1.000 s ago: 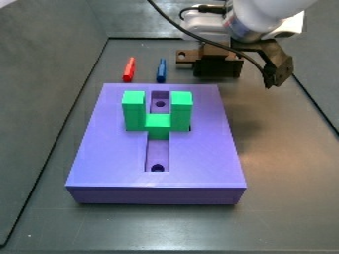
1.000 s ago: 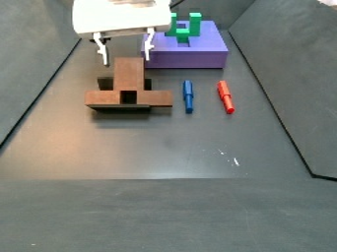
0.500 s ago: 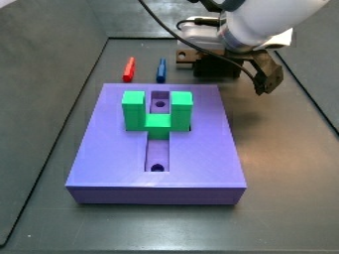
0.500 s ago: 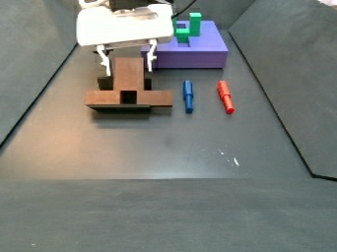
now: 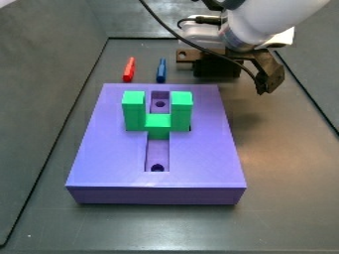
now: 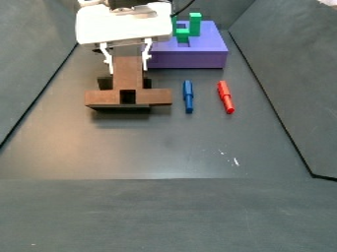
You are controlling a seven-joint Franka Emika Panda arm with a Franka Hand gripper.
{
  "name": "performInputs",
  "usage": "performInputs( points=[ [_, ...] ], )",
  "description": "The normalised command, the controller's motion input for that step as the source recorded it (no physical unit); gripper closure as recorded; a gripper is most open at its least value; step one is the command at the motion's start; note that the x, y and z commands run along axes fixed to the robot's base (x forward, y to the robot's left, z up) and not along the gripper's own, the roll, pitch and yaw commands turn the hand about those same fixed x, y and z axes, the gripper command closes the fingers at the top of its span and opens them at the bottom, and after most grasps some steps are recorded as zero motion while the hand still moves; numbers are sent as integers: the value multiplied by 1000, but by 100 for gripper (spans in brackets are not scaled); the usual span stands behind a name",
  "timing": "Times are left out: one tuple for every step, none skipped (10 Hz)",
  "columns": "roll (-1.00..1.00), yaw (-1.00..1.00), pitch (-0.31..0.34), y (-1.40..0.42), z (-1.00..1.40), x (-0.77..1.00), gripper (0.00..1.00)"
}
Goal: Pick up the brown object. Move up. Place the brown object on the fixture. Regrasp the brown object. Move to above the board. Insert the brown object.
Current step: Regrasp the brown object.
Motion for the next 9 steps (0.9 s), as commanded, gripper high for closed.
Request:
performInputs(
  points=[
    [0,0,0,0,0,0,100],
    [0,0,0,0,0,0,100],
    [0,0,0,0,0,0,100],
    [0,0,0,0,0,0,100],
    [0,0,0,0,0,0,100],
    [0,0,0,0,0,0,100],
    [0,0,0,0,0,0,100],
    [0,0,0,0,0,0,100],
    [0,0,0,0,0,0,100]
  ],
)
